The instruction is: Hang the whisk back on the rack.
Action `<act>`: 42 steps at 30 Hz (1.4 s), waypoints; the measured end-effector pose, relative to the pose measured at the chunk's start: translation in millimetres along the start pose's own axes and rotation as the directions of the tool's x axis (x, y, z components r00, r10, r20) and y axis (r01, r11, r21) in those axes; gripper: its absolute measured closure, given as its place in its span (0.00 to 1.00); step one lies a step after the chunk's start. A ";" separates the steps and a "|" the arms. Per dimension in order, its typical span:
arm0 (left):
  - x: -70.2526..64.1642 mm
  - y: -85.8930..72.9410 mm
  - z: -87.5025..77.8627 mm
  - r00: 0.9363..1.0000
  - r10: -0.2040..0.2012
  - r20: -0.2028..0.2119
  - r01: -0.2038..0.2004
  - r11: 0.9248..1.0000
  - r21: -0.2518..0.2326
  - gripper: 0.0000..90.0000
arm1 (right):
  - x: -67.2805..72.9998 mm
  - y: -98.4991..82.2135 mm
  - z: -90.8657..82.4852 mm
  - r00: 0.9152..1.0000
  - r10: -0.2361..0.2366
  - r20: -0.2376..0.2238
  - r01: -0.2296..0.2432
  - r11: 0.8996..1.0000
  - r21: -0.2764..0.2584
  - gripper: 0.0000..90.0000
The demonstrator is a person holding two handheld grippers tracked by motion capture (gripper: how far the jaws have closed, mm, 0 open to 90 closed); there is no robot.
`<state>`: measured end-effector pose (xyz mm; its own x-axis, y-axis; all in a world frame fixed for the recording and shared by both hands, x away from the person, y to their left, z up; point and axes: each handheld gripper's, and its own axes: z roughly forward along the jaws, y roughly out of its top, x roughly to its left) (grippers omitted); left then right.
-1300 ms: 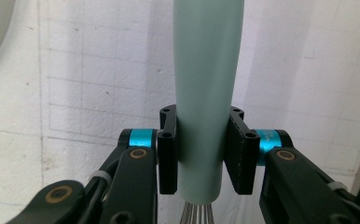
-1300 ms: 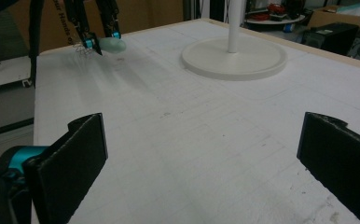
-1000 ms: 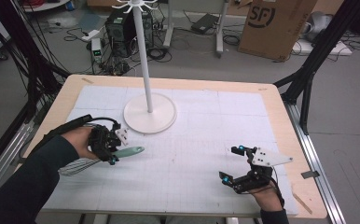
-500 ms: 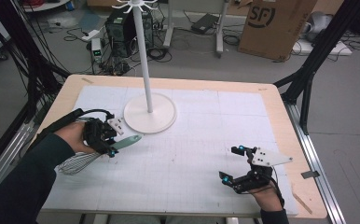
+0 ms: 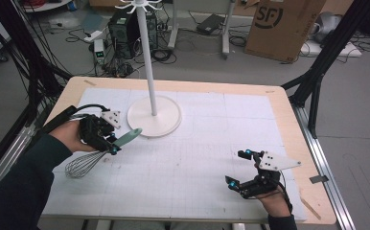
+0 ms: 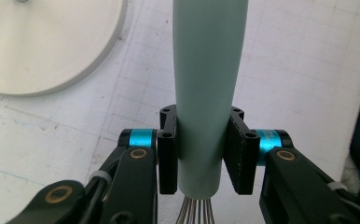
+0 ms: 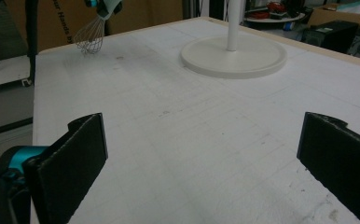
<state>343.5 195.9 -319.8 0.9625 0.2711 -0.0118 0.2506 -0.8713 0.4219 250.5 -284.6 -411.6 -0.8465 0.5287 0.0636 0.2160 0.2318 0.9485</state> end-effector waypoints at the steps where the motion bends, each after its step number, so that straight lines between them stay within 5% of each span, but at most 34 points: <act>1: 0.1 0.0 -1.9 1.000 0.008 0.002 -0.008 1.000 0.000 0.77 | -0.1 0.0 0.0 1.000 -0.001 0.000 0.001 1.000 0.000 0.00; 12: -0.2 3.5 -23.0 1.000 0.025 -0.011 -0.025 0.999 -0.043 0.77 | 0.0 -0.1 0.4 1.000 0.001 -0.001 -0.001 1.000 0.000 0.01; 23: 1.8 4.3 -39.9 1.000 -0.010 -0.023 0.008 0.994 -0.111 0.77 | -0.4 0.0 0.3 1.000 0.002 -0.001 -0.002 1.000 -0.003 0.01; 32: 5.7 3.3 -52.8 0.999 -0.033 -0.023 0.028 0.980 -0.196 0.77 | -0.5 0.1 0.8 1.000 0.000 -0.001 0.000 1.000 -0.002 0.01; 42: 16.2 -3.3 -71.6 0.996 -0.081 -0.021 0.071 0.946 -0.317 0.77 | -0.1 0.1 1.1 1.000 0.006 -0.004 -0.006 1.000 0.001 0.00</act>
<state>350.8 232.4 -256.4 0.9365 0.3495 -0.0272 0.2719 -0.6752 0.6857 251.2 -283.7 -411.9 -0.8473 0.5264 0.0705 0.2216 0.2298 0.9477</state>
